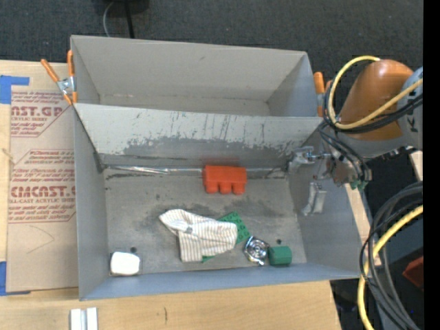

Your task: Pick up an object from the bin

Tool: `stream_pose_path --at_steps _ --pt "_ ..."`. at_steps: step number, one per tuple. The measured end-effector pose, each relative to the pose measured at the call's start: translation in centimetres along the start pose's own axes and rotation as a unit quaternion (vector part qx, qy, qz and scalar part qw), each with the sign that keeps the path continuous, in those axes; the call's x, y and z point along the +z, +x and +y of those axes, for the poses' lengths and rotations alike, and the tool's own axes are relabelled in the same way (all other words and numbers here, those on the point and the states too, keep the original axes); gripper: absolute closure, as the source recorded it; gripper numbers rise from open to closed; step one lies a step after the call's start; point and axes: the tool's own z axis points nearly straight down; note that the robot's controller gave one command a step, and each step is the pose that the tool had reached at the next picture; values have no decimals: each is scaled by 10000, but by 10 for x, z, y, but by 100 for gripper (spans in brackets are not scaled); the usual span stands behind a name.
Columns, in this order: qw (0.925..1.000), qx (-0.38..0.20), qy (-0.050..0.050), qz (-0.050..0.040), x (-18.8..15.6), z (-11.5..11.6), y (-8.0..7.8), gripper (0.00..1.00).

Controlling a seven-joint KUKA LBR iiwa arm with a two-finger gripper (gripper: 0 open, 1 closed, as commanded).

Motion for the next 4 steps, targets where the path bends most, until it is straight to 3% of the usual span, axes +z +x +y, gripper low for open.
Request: stream_pose_path --at_steps 1,3,4 --pt "10000 -7 6 -37 -5 1 -2 0" --pt "10000 -13 -16 10 38 97 23 0" --pt "9999 -91 0 -50 47 108 31 0"
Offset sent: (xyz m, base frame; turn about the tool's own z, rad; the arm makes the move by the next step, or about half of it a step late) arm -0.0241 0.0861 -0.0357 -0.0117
